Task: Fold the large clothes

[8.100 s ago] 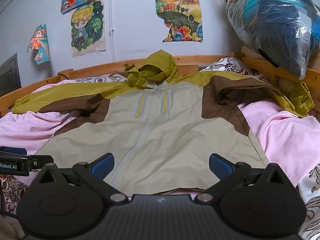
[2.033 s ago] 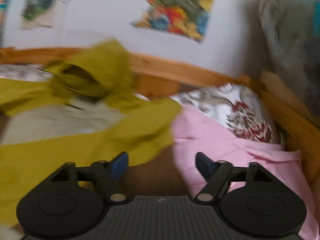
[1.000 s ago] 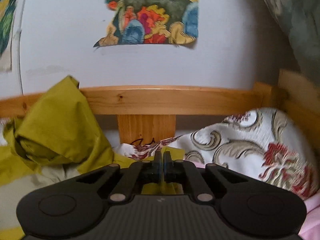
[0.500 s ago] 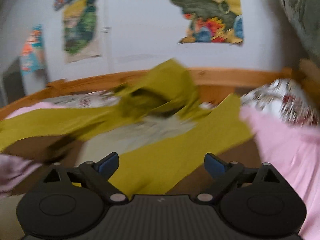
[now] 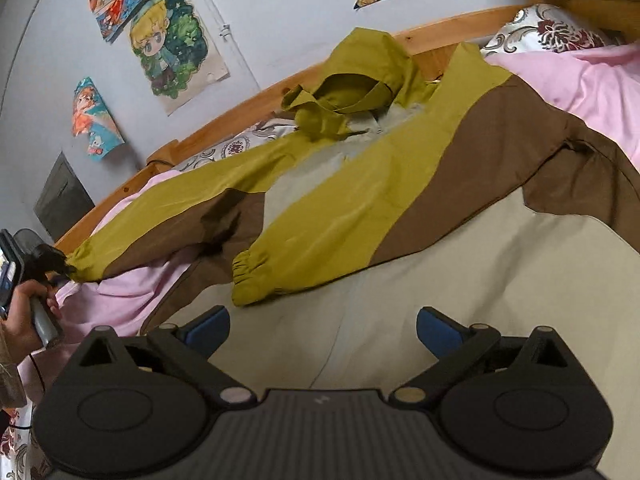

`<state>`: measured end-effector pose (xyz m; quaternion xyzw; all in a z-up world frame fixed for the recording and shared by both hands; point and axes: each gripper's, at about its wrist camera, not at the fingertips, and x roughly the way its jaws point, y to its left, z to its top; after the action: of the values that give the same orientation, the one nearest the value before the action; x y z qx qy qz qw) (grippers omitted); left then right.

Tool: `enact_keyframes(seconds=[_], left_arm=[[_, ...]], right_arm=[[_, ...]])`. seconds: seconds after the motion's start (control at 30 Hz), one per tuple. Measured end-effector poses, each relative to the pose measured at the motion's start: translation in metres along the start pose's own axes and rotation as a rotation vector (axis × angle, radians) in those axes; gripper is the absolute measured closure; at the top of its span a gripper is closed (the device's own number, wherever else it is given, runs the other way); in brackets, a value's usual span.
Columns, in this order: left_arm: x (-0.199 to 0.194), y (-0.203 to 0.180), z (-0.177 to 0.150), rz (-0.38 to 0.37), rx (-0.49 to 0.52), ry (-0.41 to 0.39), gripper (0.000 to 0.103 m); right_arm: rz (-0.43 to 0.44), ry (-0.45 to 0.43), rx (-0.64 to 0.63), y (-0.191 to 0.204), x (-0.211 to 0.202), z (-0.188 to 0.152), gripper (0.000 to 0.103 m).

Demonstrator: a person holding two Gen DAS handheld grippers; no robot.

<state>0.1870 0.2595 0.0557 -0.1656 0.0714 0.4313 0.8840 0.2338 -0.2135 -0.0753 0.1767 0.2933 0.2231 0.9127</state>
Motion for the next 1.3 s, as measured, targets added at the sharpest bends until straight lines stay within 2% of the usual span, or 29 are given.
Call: enact_keyframes(seconds=[0.07, 0.13, 0.27, 0.33, 0.47, 0.57, 0.63, 0.67, 0.73, 0.8, 0.83, 0.87, 0.9, 1.03, 1.13, 1.17, 1.23, 1.3], left_arm=[[-0.017, -0.023, 0.009, -0.058, 0.069, -0.093, 0.099], [-0.036, -0.049, 0.019, -0.162, 0.124, -0.185, 0.1], [-0.088, -0.114, 0.03, -0.473, 0.215, -0.316, 0.1], [-0.112, -0.146, 0.027, -0.646, 0.254, -0.325, 0.101], [-0.154, -0.21, -0.013, -0.972, 0.356, -0.258, 0.101], [-0.168, -0.251, -0.062, -1.15, 0.402, -0.115, 0.1], [-0.167, -0.274, -0.095, -1.242, 0.441, 0.016, 0.099], [-0.164, -0.286, -0.113, -1.287, 0.469, 0.116, 0.094], [-0.156, -0.297, -0.143, -1.323, 0.495, 0.292, 0.084], [-0.152, -0.298, -0.166, -1.335, 0.534, 0.408, 0.064], [-0.155, -0.292, -0.175, -1.346, 0.548, 0.425, 0.056], [-0.157, -0.286, -0.18, -1.356, 0.552, 0.424, 0.04], [-0.159, -0.279, -0.183, -1.358, 0.551, 0.417, 0.03], [-0.158, -0.262, -0.177, -1.329, 0.565, 0.4, 0.027], [-0.145, -0.253, -0.159, -1.154, 0.596, 0.355, 0.022], [-0.135, -0.252, -0.158, -1.075, 0.608, 0.345, 0.018], [-0.107, -0.251, -0.161, -0.912, 0.64, 0.35, 0.013], [-0.077, -0.247, -0.166, -0.817, 0.648, 0.377, 0.013]], right_arm=[[-0.017, -0.023, 0.007, -0.004, -0.002, -0.001, 0.001], [-0.013, -0.041, 0.01, -0.008, -0.006, -0.002, 0.001], [-0.017, -0.071, 0.005, -0.015, -0.013, -0.003, 0.001], [-0.039, -0.09, -0.001, -0.02, -0.016, -0.003, 0.001], [-0.176, -0.175, 0.002, -0.033, -0.032, -0.001, 0.001], [-0.325, -0.27, 0.007, -0.045, -0.047, 0.002, 0.001], [-0.404, -0.33, 0.004, -0.056, -0.057, 0.003, 0.001], [-0.442, -0.355, 0.002, -0.062, -0.061, 0.003, 0.001], [-0.501, -0.385, 0.004, -0.073, -0.066, 0.004, 0.001], [-0.54, -0.403, 0.025, -0.088, -0.072, 0.006, 0.001], [-0.55, -0.409, 0.038, -0.095, -0.075, 0.008, 0.001], [-0.556, -0.414, 0.049, -0.099, -0.077, 0.009, 0.001], [-0.559, -0.419, 0.056, -0.102, -0.08, 0.009, 0.001], [-0.554, -0.426, 0.037, -0.099, -0.079, 0.009, 0.001], [-0.518, -0.407, -0.001, -0.091, -0.072, 0.007, 0.001], [-0.507, -0.395, -0.015, -0.088, -0.069, 0.006, 0.0], [-0.482, -0.339, -0.059, -0.083, -0.059, 0.0, 0.0], [-0.458, -0.289, -0.105, -0.079, -0.049, -0.002, 0.0]])
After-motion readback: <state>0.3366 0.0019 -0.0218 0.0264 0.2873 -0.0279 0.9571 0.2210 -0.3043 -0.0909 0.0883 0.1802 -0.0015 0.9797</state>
